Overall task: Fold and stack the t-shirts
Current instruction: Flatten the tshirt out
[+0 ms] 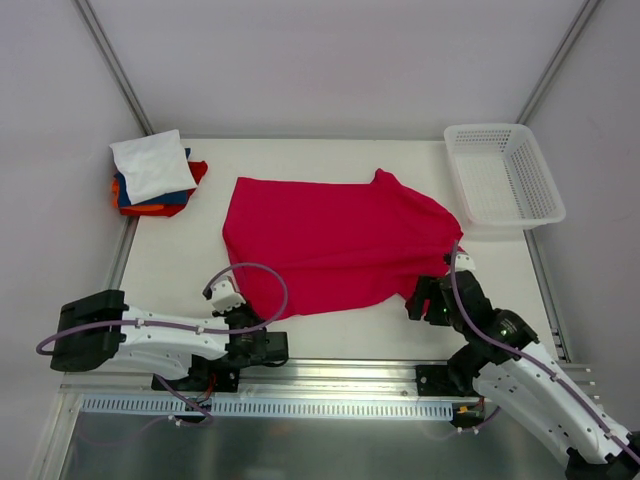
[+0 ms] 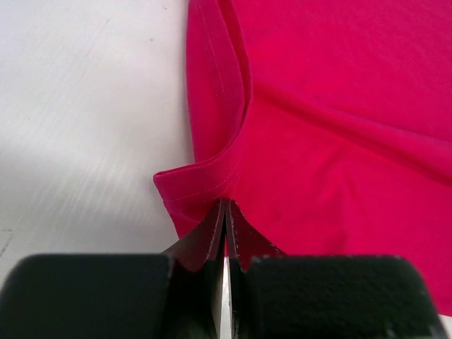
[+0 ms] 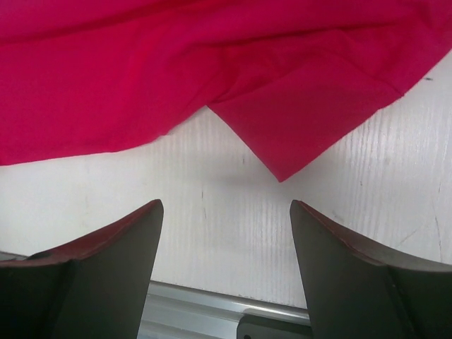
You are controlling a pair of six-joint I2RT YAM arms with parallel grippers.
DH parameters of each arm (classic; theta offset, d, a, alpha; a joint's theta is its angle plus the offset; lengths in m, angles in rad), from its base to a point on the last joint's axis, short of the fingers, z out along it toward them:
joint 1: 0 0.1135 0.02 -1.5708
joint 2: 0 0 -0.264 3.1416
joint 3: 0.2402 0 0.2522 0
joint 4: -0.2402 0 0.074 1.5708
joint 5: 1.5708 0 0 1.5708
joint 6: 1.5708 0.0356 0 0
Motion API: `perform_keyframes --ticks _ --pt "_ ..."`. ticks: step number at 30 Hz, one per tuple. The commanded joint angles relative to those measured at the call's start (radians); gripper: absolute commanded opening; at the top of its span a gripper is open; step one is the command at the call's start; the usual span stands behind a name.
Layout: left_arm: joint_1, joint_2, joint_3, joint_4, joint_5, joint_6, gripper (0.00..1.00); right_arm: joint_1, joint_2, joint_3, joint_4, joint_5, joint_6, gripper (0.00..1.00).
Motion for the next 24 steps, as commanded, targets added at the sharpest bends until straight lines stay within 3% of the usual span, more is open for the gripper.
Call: perform_keyframes --ticks 1,9,24 --pt "-0.008 -0.042 0.028 -0.014 -0.033 -0.059 0.0 0.007 -0.041 -0.037 -0.012 0.062 0.103 0.77" --pt "-0.001 -0.105 0.019 -0.014 -0.033 -0.019 0.0 0.012 -0.112 -0.126 0.007 0.106 0.208 0.71" --pt "-0.001 -0.133 0.008 -0.014 -0.025 0.006 0.0 0.012 -0.049 -0.218 0.155 0.111 0.225 0.65"
